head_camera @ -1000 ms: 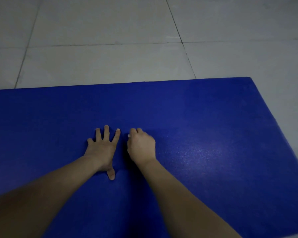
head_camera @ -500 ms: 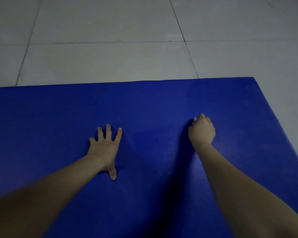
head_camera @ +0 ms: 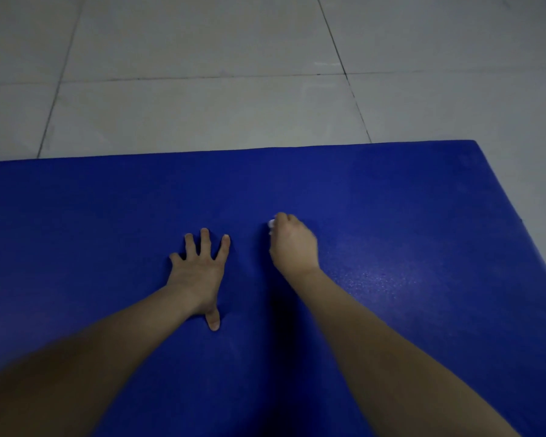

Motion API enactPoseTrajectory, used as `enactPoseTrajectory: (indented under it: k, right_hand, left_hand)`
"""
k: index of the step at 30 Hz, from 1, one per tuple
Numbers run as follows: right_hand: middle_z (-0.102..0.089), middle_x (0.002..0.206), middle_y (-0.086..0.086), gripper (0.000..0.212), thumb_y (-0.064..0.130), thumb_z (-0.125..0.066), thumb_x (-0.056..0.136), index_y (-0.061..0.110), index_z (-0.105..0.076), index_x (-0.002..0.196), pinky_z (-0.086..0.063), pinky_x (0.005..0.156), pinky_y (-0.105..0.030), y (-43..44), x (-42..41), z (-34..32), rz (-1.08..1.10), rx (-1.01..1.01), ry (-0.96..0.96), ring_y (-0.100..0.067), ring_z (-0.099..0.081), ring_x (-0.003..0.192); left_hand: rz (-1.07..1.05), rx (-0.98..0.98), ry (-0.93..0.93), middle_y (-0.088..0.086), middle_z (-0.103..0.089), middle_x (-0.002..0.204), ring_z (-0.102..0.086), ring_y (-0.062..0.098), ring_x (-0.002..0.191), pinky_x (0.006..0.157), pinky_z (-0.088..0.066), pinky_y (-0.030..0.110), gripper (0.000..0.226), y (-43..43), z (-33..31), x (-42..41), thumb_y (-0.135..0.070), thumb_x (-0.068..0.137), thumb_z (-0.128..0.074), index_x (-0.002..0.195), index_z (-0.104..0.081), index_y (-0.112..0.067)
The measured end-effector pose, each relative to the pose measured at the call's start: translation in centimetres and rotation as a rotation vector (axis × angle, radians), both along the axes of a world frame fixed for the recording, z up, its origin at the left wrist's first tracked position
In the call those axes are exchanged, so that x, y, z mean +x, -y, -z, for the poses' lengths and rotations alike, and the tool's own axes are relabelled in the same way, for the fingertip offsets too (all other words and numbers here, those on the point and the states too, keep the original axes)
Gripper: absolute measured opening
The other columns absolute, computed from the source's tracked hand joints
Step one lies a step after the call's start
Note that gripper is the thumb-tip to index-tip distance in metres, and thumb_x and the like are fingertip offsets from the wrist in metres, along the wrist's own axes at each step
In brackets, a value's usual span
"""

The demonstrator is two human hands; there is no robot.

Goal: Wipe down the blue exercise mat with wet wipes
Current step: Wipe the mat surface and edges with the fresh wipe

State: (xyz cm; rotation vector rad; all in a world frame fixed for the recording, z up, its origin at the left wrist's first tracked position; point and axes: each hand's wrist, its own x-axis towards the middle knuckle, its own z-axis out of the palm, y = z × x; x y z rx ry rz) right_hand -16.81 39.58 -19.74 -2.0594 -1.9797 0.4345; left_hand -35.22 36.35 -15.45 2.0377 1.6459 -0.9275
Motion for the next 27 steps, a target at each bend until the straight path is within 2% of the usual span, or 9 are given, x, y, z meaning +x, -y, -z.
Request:
enactPoseTrajectory:
  k: [7, 10, 12, 18, 22, 25, 27]
  right_hand:
    - [-0.063, 0.105, -0.018, 0.019, 0.022, -0.047, 0.104, 0.004, -0.054, 0.104, -0.038, 0.067, -0.035, -1.1, 14.1, -0.2, 0.367, -0.019, 0.132, -0.037, -0.061, 0.091]
    - [-0.064, 0.104, -0.02, 0.018, 0.019, -0.047, 0.104, 0.002, -0.053, 0.107, -0.037, 0.066, -0.035, -2.1, 15.1, -0.3, 0.494, -0.054, 0.137, -0.034, -0.056, 0.083]
    - [-0.063, 0.104, -0.02, 0.017, 0.016, -0.046, 0.102, 0.002, -0.053, 0.108, -0.038, 0.067, -0.036, -2.7, 13.5, -0.4, 0.521, -0.061, 0.116, -0.035, -0.058, 0.085]
    - [-0.063, 0.104, -0.011, 0.015, 0.016, -0.044, 0.102, 0.007, -0.053, 0.111, -0.043, 0.065, -0.034, -3.3, 3.4, -0.3, 0.233, -0.052, 0.054, -0.028, -0.063, 0.089]
    - [-0.065, 0.097, -0.008, 0.01, 0.017, -0.047, 0.102, 0.01, -0.054, 0.104, -0.04, 0.061, -0.03, -2.7, -2.5, -0.2, -0.001, -0.067, -0.018, -0.021, -0.059, 0.075]
    - [-0.065, 0.096, -0.007, 0.011, 0.021, -0.049, 0.103, 0.012, -0.055, 0.102, -0.037, 0.056, -0.031, -3.1, -1.8, -0.5, -0.103, -0.082, 0.025, -0.019, -0.05, 0.067]
    - [-0.065, 0.1, -0.008, 0.012, 0.023, -0.051, 0.102, 0.012, -0.056, 0.105, -0.036, 0.057, -0.031, -3.6, 0.7, -1.0, -0.08, -0.102, 0.069, -0.021, -0.051, 0.07]
  left_hand:
    - [-0.013, -0.005, 0.032, 0.02, 0.035, 0.159, 0.018, 0.049, 0.149, 0.118, -0.02, 0.065, 0.174, 0.0, 0.2, -0.1, -0.055, 0.044, -0.097, 0.151, 0.036, -0.023]
    - [-0.019, -0.003, 0.026, 0.02, 0.036, 0.158, 0.019, 0.049, 0.149, 0.118, -0.02, 0.065, 0.174, -0.1, 0.2, -0.1, -0.055, 0.044, -0.098, 0.151, 0.037, -0.023]
    - [-0.016, -0.006, 0.03, 0.02, 0.036, 0.158, 0.019, 0.05, 0.149, 0.118, -0.02, 0.065, 0.175, -0.1, 0.3, -0.1, -0.055, 0.044, -0.098, 0.15, 0.037, -0.023]
    - [0.004, 0.019, 0.024, 0.021, 0.034, 0.159, 0.016, 0.051, 0.149, 0.117, -0.022, 0.065, 0.175, 0.1, 0.3, -0.1, -0.057, 0.043, -0.097, 0.151, 0.036, -0.022]
    - [0.005, 0.003, -0.007, 0.022, 0.034, 0.159, 0.016, 0.051, 0.149, 0.116, -0.024, 0.064, 0.175, -0.1, 0.0, 0.2, -0.057, 0.044, -0.096, 0.15, 0.038, -0.021]
    - [0.015, -0.035, -0.016, 0.02, 0.033, 0.159, 0.015, 0.049, 0.15, 0.117, -0.025, 0.063, 0.173, -0.2, -0.6, 0.2, -0.061, 0.045, -0.095, 0.15, 0.038, -0.023]
    - [0.034, -0.04, 0.008, 0.018, 0.024, 0.162, 0.006, 0.047, 0.151, 0.115, -0.031, 0.059, 0.169, -0.7, -1.2, -0.2, -0.064, 0.045, -0.093, 0.154, 0.031, -0.026]
